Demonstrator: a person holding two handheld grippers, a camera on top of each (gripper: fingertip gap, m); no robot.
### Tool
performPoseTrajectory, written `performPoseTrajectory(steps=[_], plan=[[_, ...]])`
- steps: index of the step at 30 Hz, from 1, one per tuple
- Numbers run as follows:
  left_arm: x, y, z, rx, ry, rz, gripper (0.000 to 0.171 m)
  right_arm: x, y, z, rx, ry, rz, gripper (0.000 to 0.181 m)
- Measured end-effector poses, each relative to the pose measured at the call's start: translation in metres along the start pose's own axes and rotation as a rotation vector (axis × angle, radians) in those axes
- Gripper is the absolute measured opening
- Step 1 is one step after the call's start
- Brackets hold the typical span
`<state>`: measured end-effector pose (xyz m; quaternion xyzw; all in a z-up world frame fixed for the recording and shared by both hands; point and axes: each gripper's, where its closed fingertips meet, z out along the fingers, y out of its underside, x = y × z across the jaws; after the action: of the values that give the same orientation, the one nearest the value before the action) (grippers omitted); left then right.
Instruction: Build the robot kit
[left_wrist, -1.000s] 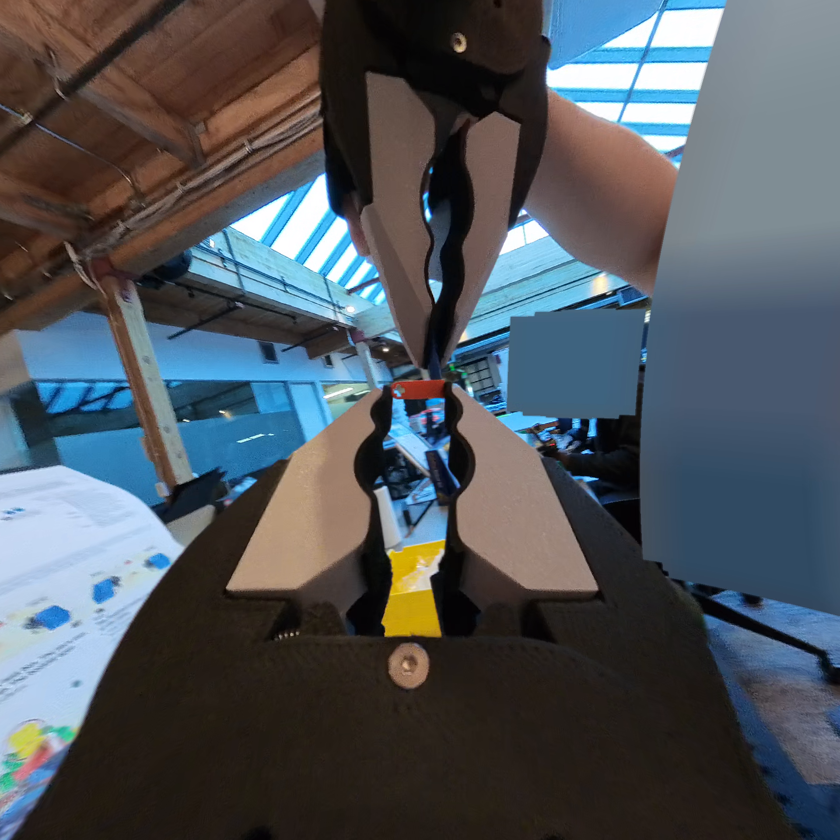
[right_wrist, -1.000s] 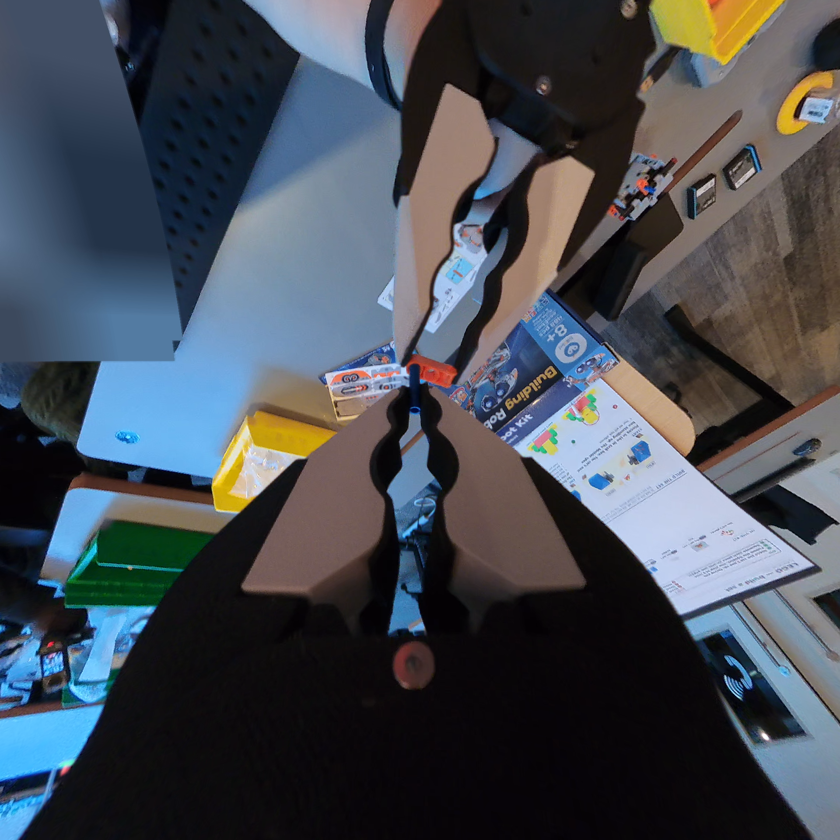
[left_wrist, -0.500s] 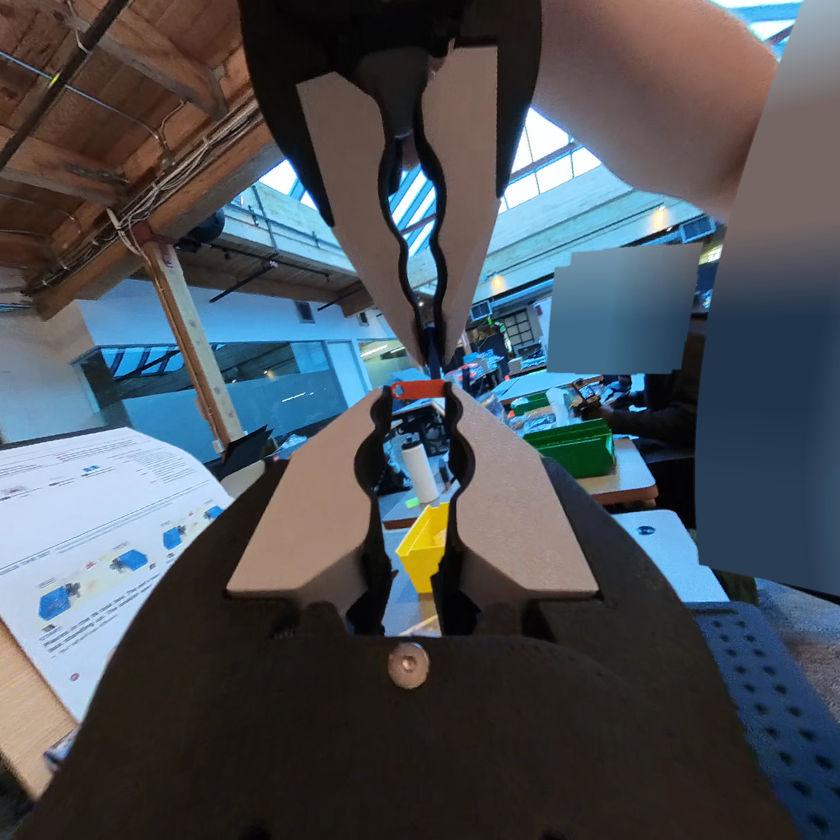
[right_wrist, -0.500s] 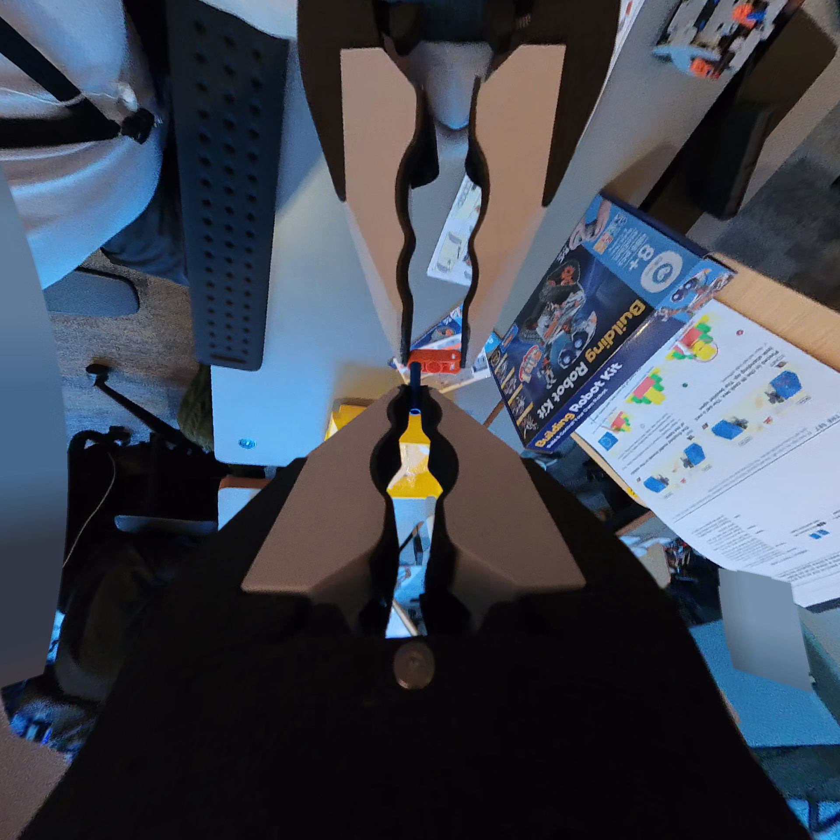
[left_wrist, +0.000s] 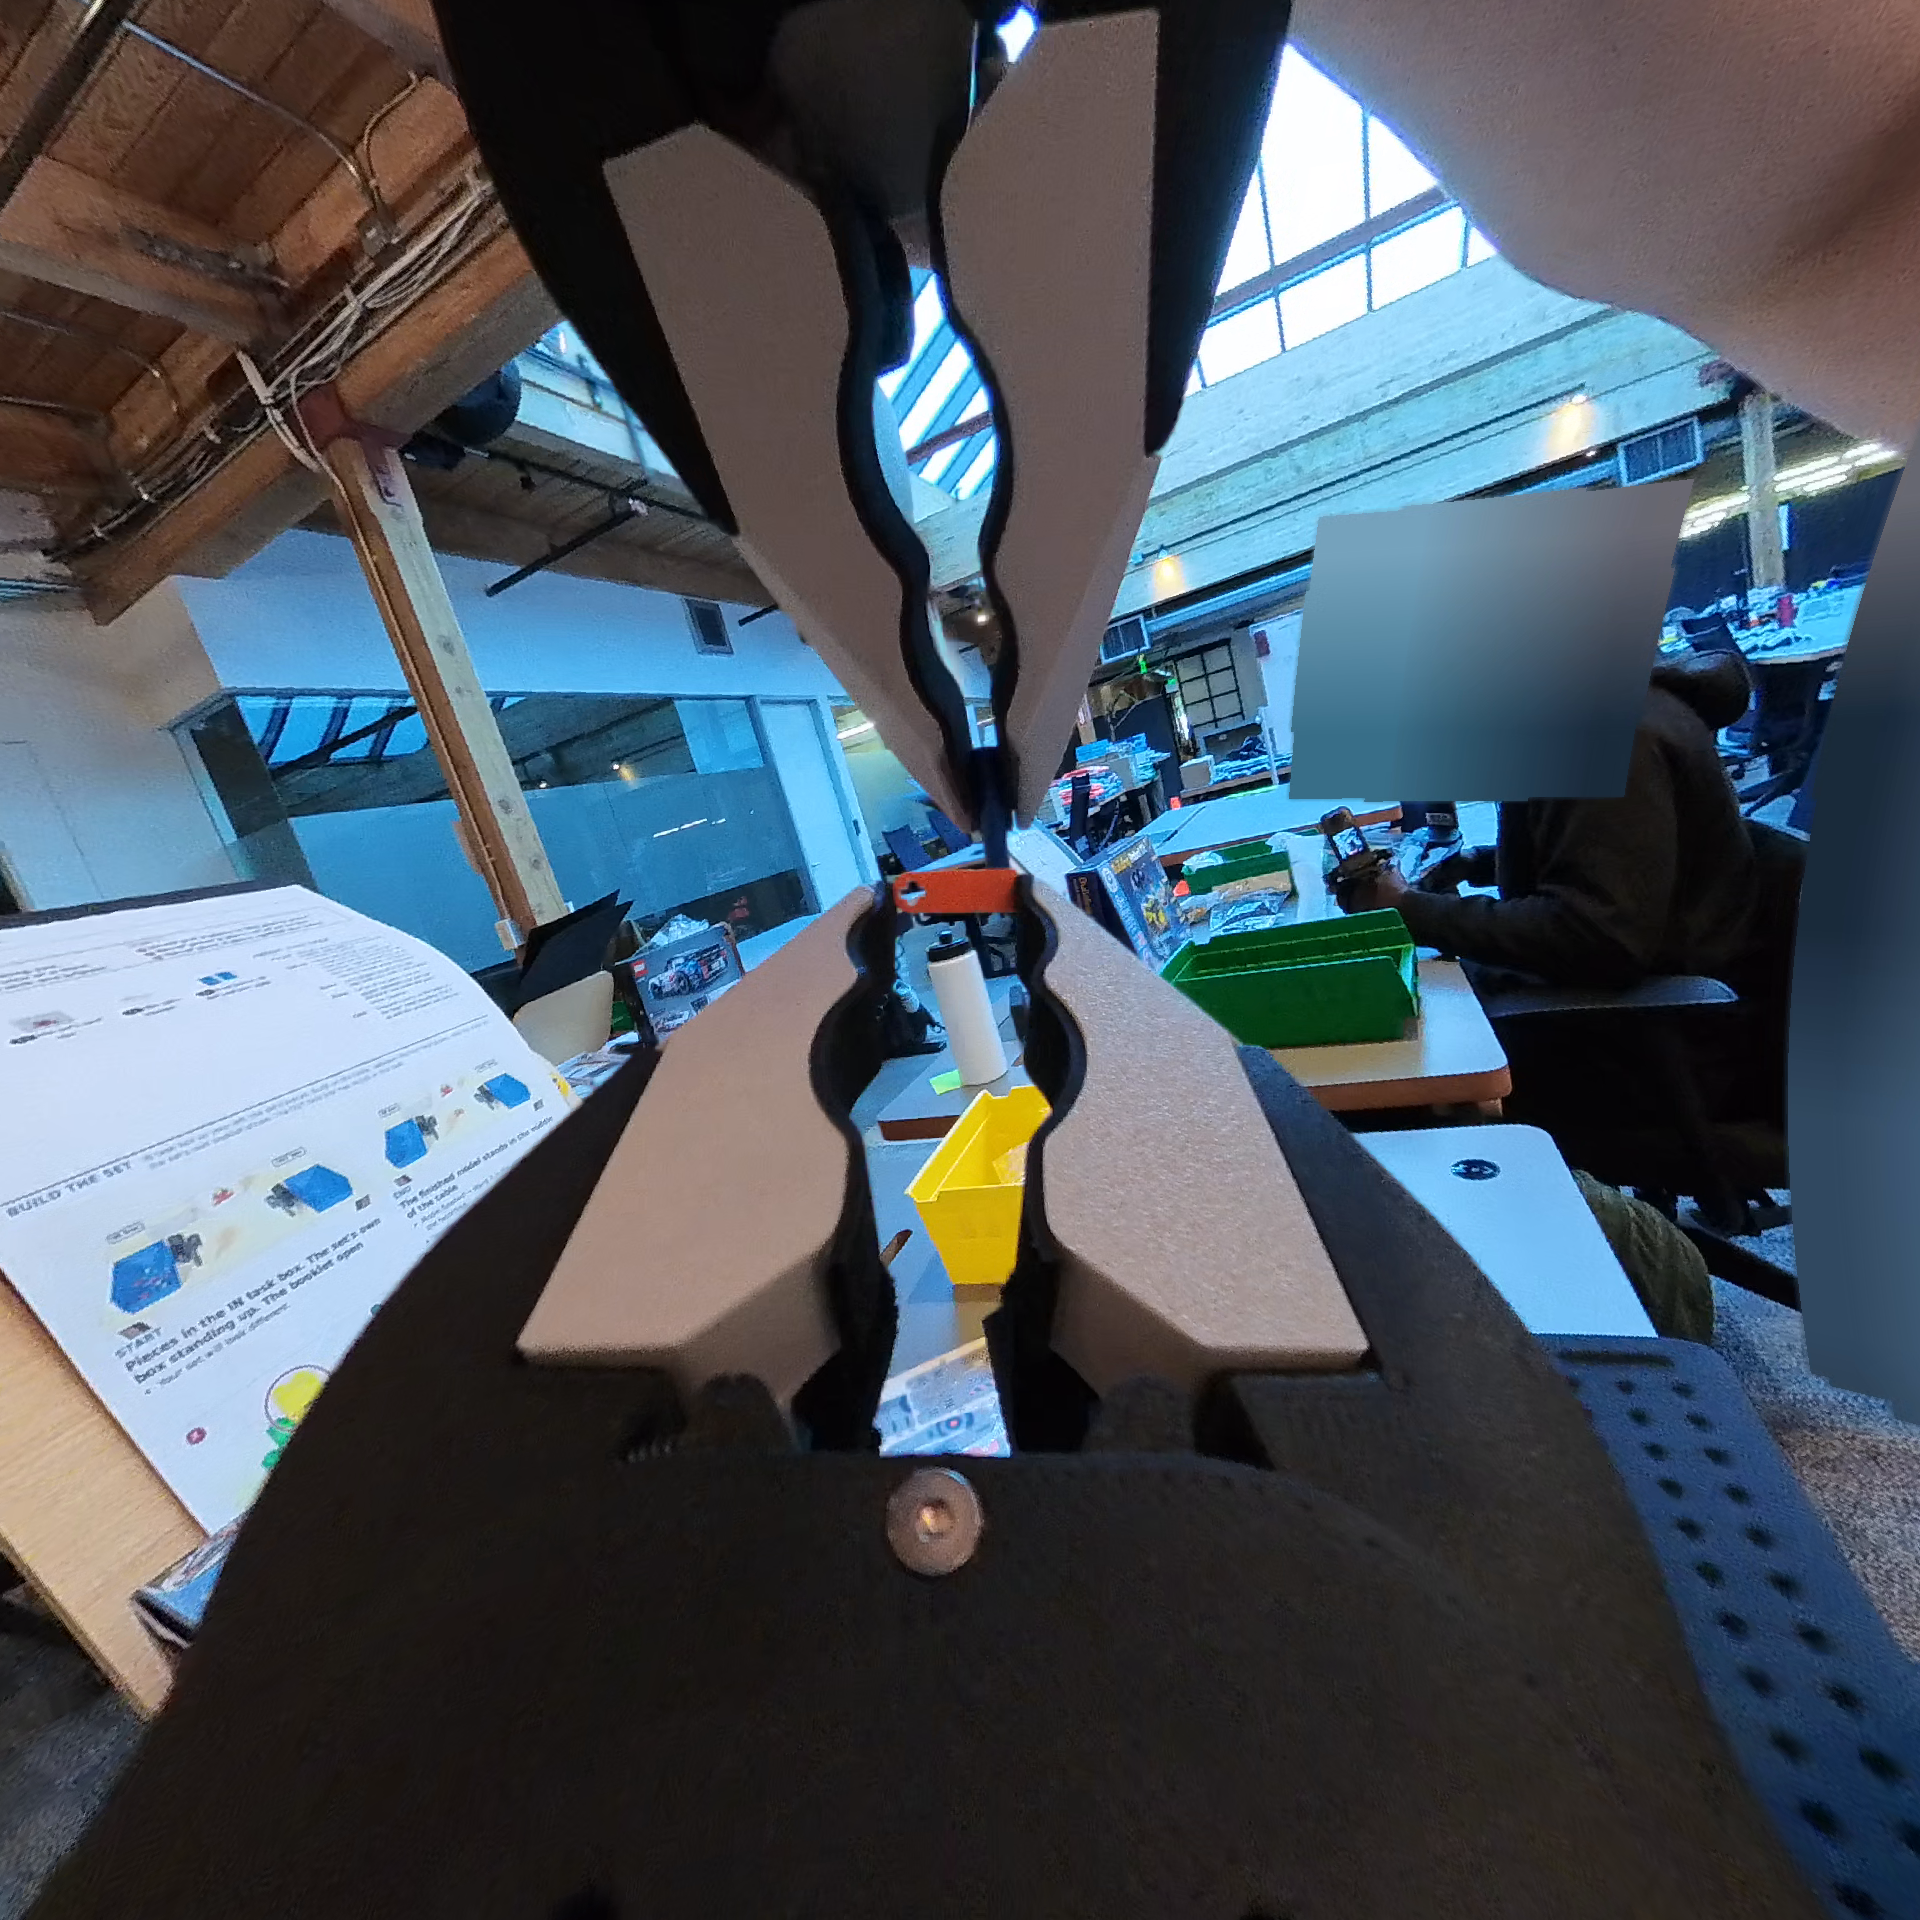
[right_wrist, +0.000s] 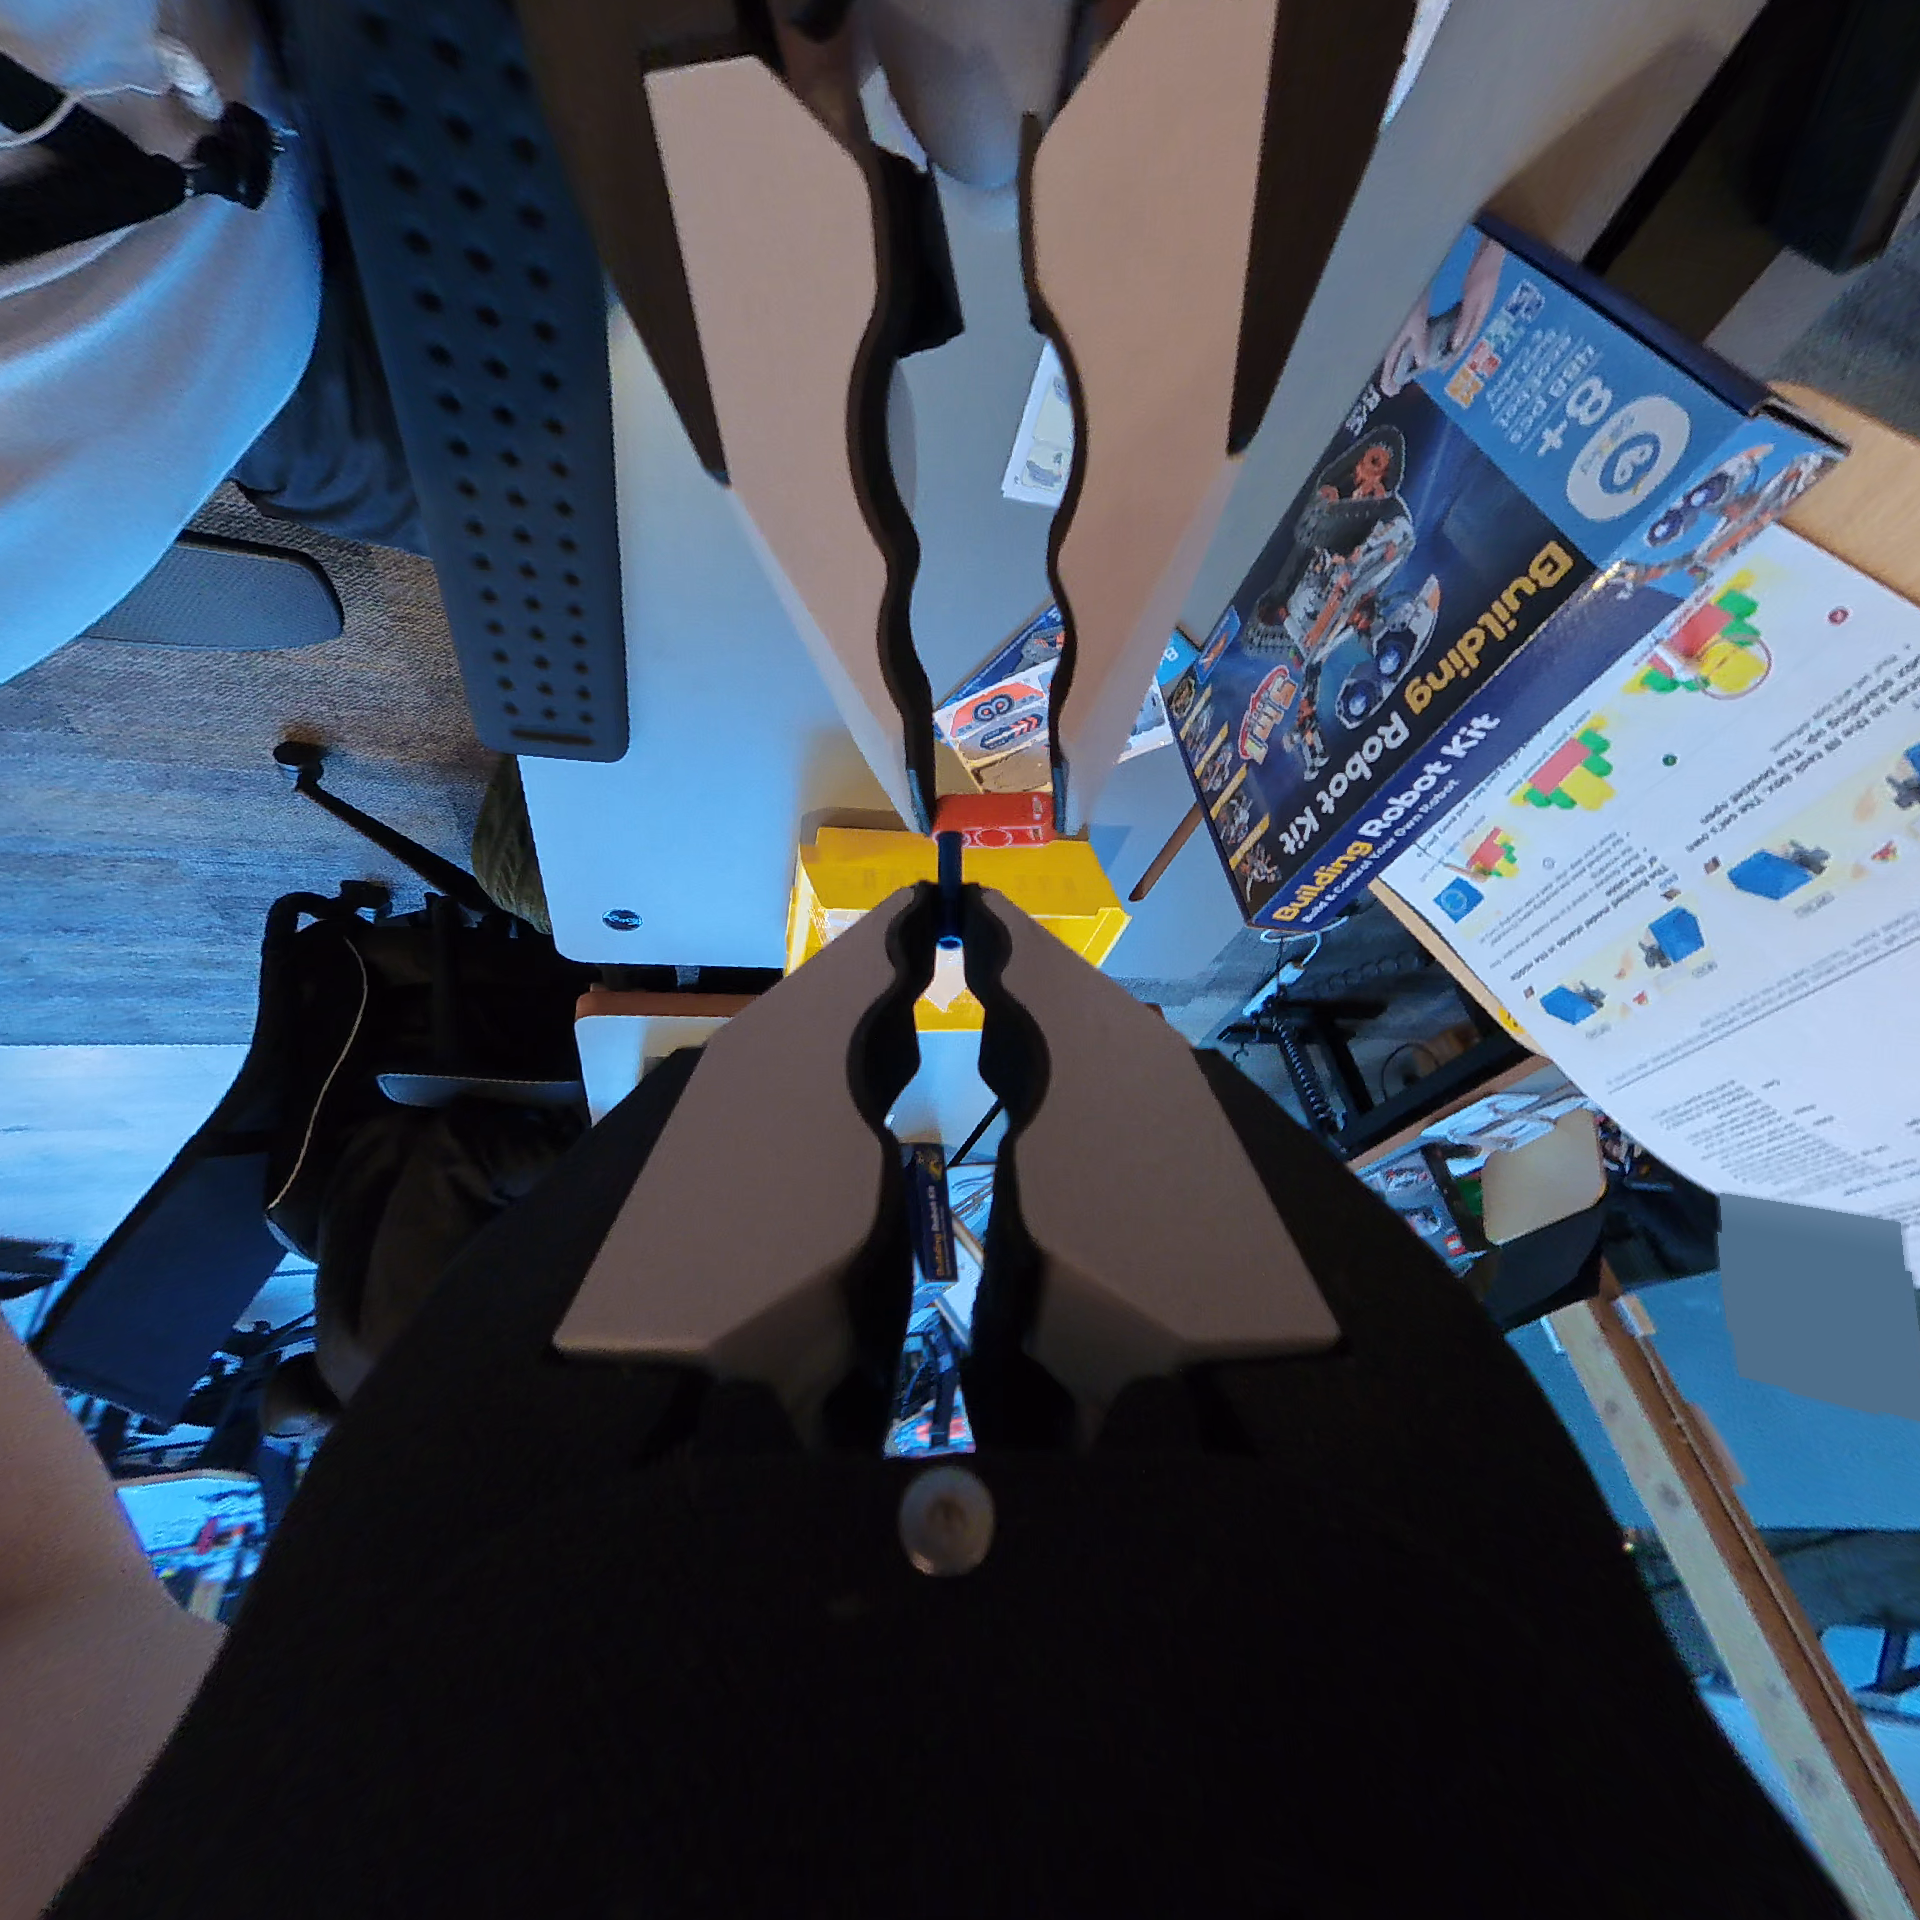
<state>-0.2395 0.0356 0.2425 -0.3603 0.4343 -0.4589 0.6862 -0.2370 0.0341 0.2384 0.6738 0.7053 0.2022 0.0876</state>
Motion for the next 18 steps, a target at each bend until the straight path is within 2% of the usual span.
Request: performPoseTrajectory(steps=[4,11,18], plan=[[-0.0031,0.0003,-0.0003,0.009,-0.004,-0.020,0.020,0.0033,-0.0010,-0.0001,0.021,0.014,0.019,0.003],[-0.0023,-0.0043,-0.0054,0.053,0.055,-0.089,0.021,0.0016,-0.0068,-0.0038,0.162,0.057,-0.015,0.003],[-0.0060,-0.0079,-0.0073,0.076,0.033,-0.104,0.020,0.0045,-0.0093,-0.0076,0.243,0.126,-0.029,0.003]])
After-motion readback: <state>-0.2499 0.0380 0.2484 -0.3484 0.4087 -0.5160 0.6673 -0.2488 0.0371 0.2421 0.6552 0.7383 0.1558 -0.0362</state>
